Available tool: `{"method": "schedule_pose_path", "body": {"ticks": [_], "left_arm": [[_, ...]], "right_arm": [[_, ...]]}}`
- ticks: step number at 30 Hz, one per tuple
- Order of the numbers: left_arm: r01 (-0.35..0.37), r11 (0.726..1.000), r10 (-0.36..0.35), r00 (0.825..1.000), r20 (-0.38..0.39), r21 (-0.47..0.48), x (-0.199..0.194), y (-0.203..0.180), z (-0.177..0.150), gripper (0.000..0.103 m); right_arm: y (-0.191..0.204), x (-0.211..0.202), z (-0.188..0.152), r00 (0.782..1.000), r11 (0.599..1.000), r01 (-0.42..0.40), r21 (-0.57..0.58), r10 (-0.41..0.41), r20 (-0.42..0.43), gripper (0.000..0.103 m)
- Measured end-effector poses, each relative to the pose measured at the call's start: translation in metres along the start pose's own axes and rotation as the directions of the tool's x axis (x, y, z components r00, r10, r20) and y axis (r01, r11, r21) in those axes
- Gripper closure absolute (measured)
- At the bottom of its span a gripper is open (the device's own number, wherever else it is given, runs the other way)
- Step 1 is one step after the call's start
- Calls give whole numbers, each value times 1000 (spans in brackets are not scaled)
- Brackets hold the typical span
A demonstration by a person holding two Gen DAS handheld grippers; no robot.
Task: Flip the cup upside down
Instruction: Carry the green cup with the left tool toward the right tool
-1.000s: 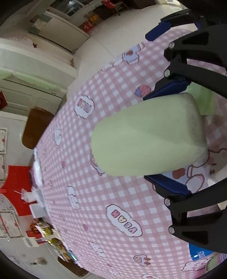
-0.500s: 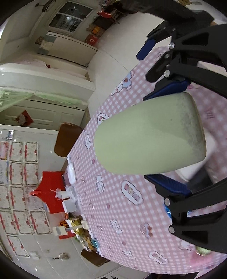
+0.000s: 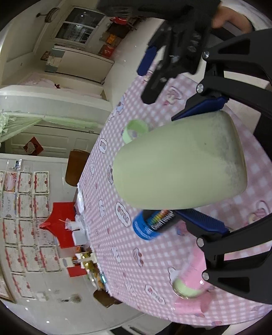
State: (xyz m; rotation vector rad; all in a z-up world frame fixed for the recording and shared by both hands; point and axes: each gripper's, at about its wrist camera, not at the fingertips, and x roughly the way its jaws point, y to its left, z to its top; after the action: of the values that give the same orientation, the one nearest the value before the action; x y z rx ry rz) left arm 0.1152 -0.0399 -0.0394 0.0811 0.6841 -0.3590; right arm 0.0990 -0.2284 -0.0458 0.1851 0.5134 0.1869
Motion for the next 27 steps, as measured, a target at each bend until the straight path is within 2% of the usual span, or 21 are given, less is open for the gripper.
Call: {"method": "schedule_pose_path", "body": {"ticks": [4, 11, 21, 27], "left_arm": [[5, 1000, -5, 1000, -9, -4, -3, 4, -21, 24], [20, 999, -22, 999, -41, -32, 14, 10, -45, 24], [48, 997, -52, 996, -67, -65, 37, 15, -62, 24], [78, 991, -86, 994, -70, -105, 37, 21, -63, 24]], "right_arm": [[6, -1, -10, 1000, 1000, 1, -7, -1, -16, 8], [21, 8, -22, 999, 999, -18, -38, 16, -48, 8], [33, 23, -36, 994, 998, -38, -51, 32, -105, 8], [35, 25, -38, 991, 998, -56, -31, 52, -122, 8]]}}
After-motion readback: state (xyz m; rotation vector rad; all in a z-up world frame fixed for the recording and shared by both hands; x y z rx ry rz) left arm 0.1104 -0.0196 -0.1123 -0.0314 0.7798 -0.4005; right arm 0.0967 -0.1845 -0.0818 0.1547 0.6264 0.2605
